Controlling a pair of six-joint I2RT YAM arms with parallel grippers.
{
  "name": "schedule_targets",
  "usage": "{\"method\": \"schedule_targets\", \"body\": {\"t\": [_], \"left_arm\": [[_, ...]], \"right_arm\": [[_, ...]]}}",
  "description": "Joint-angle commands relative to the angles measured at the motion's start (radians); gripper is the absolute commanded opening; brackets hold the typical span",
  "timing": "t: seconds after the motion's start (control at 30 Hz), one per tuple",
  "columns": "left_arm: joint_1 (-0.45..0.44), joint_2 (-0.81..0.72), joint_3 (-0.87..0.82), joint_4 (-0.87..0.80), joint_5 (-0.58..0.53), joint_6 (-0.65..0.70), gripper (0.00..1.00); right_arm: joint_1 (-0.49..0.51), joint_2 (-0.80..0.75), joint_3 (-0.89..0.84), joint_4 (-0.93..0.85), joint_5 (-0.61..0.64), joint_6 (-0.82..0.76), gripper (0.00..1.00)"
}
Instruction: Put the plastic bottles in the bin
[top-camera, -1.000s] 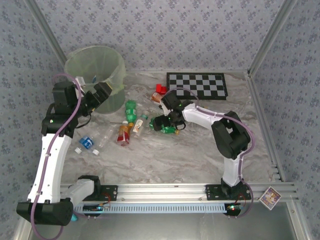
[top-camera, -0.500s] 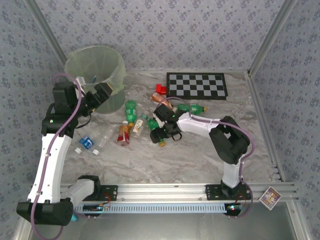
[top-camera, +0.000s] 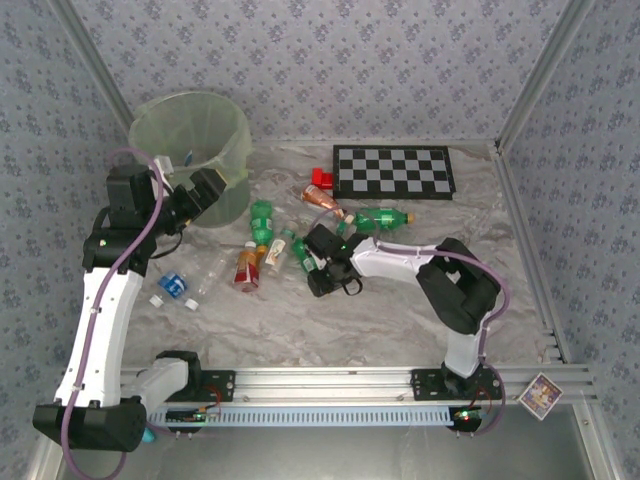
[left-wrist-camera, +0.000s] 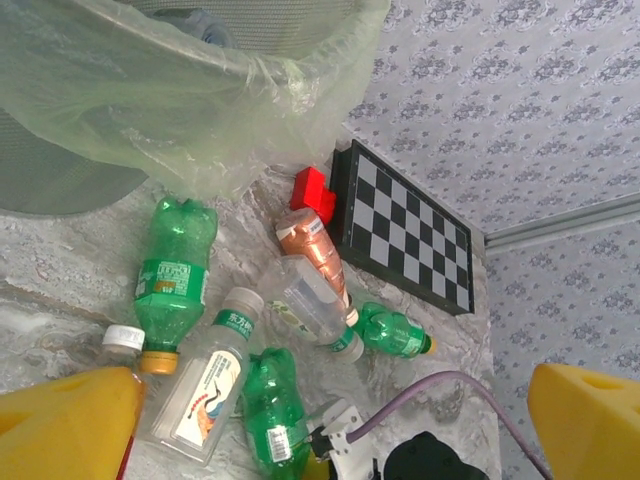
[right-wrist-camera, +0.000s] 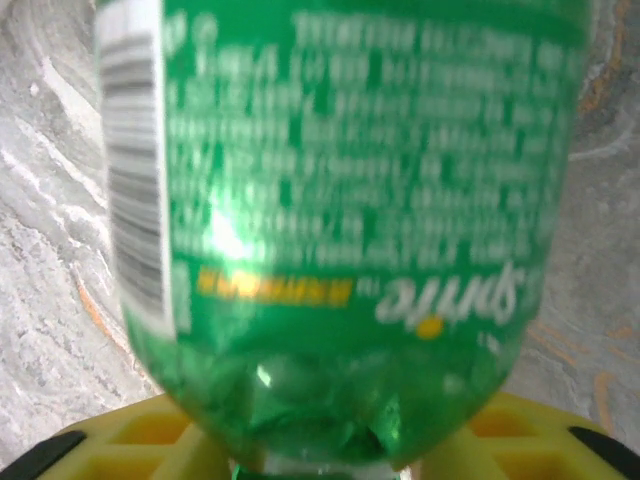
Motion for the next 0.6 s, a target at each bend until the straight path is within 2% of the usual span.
{"method": "schedule_targets", "body": {"t": [0.0, 0.2, 0.4, 0.57], "left_arm": [[-0.005, -0.029, -0.012, -0.021, 0.024, 0.006, 1.0], [-0.006, -0.047, -0.088, 0.099, 0.09, -0.079, 1.0], [-0.01, -0.027, -0.14, 0.211, 0.155, -0.159, 0.94], [-0.059, 0.005, -0.171, 0.305, 0.179, -0.2, 0.91]], "right_arm": [[0.019, -0.061, -0.014, -0.003, 0.056, 0.015, 0.34], [0.031, -0.143, -0.021, -0.012, 0.121, 0.048, 0.28], [0.038, -0.25, -0.01, -0.034, 0.194, 0.08, 0.28], [0.04, -0.319, 0.032, -0.051, 0.244, 0.072, 0.27]]}}
